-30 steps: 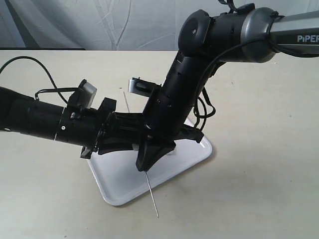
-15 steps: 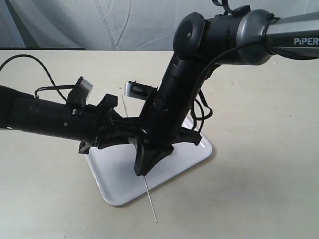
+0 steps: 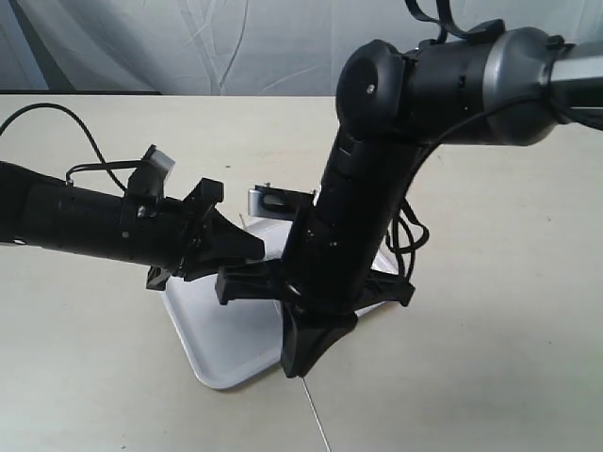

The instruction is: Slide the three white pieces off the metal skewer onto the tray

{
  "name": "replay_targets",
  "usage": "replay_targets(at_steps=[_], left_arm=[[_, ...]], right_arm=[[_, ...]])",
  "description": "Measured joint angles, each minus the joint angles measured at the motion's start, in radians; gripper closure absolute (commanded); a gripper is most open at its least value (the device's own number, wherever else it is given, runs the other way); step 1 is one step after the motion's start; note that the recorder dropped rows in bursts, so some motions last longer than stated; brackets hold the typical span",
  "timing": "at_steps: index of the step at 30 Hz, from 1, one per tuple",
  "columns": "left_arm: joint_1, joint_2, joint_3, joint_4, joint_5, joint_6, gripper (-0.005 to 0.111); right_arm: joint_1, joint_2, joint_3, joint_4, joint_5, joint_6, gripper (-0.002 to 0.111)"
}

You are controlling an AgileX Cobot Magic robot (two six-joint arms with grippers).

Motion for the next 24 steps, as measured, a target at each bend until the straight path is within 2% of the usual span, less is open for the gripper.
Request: replay_targets(at_steps=[8, 16, 24], left_arm=[[0.0, 0.0, 0.0, -0.004, -0.015, 0.0, 0.085], [0.0, 0.0, 0.0, -0.004, -0.015, 0.0, 0.085], [-0.013, 0.0, 0.0, -0.004, 0.088, 0.0, 0.085]], right_arm=[[0.005, -0.097, 0.123, -0.002, 0.004, 0.01, 0.109], [0.008, -0.108, 0.139, -0.027, 0.008, 0.01, 0.109], [0.008, -0.108, 0.139, -0.027, 0.008, 0.01, 0.109]])
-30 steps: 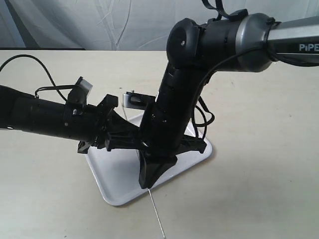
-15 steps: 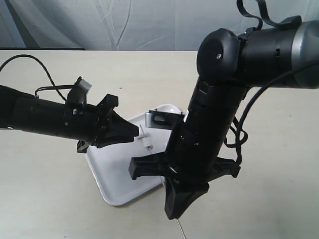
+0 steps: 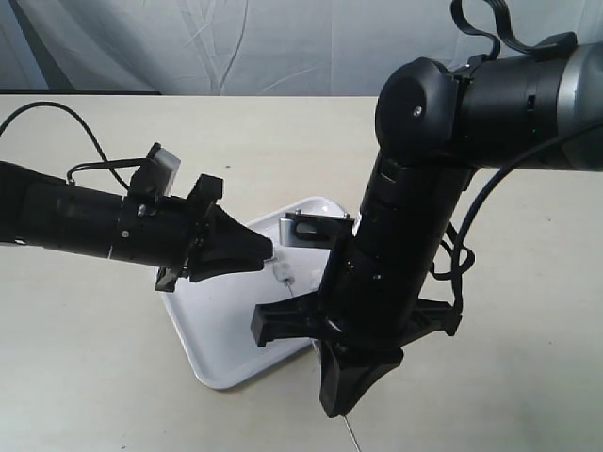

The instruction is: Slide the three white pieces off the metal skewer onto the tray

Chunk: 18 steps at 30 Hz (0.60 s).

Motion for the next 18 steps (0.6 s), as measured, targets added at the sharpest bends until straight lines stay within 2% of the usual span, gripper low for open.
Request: replay_targets(at_steps=[5, 11, 18], left_arm=[[-0.043, 0.0, 0.0, 0.03, -0.015, 0.002, 0.084], [-0.05, 0.0, 0.0, 0.043, -0.043, 0.002, 0.067], [-0.05, 0.0, 0.0, 0.043, -0.056, 0.002, 0.067]], right_arm=[[0.0, 0.0, 0.0, 0.0, 0.0, 0.0, 0.109], [0.0, 0.0, 0.0, 0.0, 0.0, 0.0, 0.109], [0.0, 0.0, 0.0, 0.047, 0.0, -0.022, 0.109]])
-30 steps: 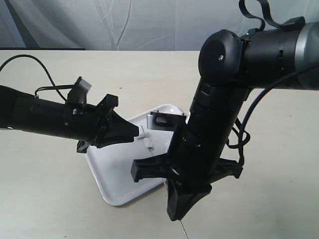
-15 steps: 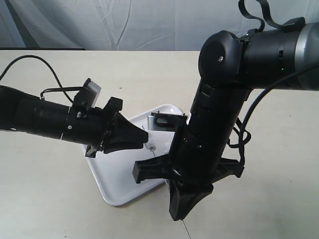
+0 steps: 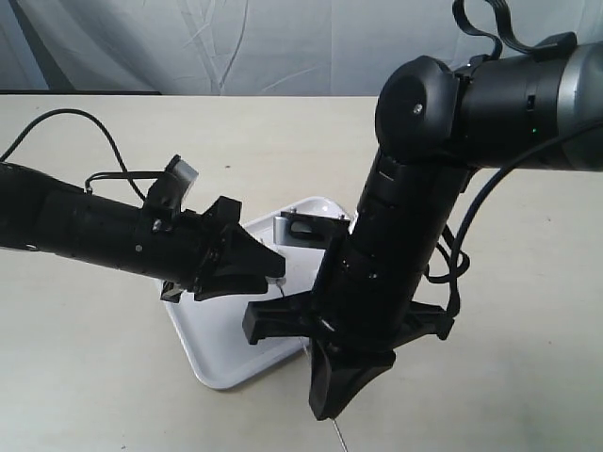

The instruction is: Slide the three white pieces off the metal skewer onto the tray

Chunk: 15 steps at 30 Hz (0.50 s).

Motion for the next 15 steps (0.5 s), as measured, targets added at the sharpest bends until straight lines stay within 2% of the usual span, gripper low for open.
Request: replay_targets(at_steps=[9, 15], left_arm=[[0.0, 0.0, 0.0, 0.0, -0.006, 0.0, 0.081], [0.0, 0.0, 0.0, -0.002, -0.012, 0.0, 0.081]], right_arm=[[0.0, -0.002, 0.002, 0.054, 0.0, -0.034, 0.109], [0.0, -0.002, 0.002, 0.054, -0.002, -0.037, 0.109]])
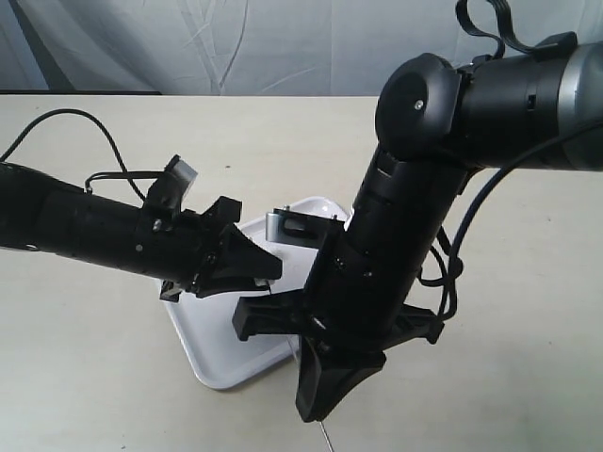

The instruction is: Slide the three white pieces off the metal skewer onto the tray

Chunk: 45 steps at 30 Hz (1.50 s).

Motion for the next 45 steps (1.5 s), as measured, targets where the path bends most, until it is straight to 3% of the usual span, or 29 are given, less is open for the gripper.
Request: replay_targets(at_steps=[15, 29, 32, 35, 45], left_arm=[[0.0, 0.0, 0.0, -0.132, -0.203, 0.091, 0.081], [0.0, 0.0, 0.0, -0.079, -0.185, 0.07, 0.081], [0.0, 0.0, 0.0, -0.059, -0.15, 0.054, 0.073], [0.0, 0.0, 0.0, -0.05, -0.087, 0.051, 0.066], [0.0, 0.0, 0.0, 0.022, -0.086, 0.031, 0.066]], right_arm=[[0.056, 0.0, 0.014, -0.035, -0.004, 0.042, 0.109], [0.06, -0.002, 0.057, -0.209, -0.002, 0.083, 0.109], [0.06, -0.002, 0.057, -0.241, -0.002, 0.092, 0.109], [0.06, -0.002, 0.057, -0.235, -0.002, 0.094, 0.109], [0.06, -0.002, 0.057, -0.135, -0.002, 0.054, 0.109]])
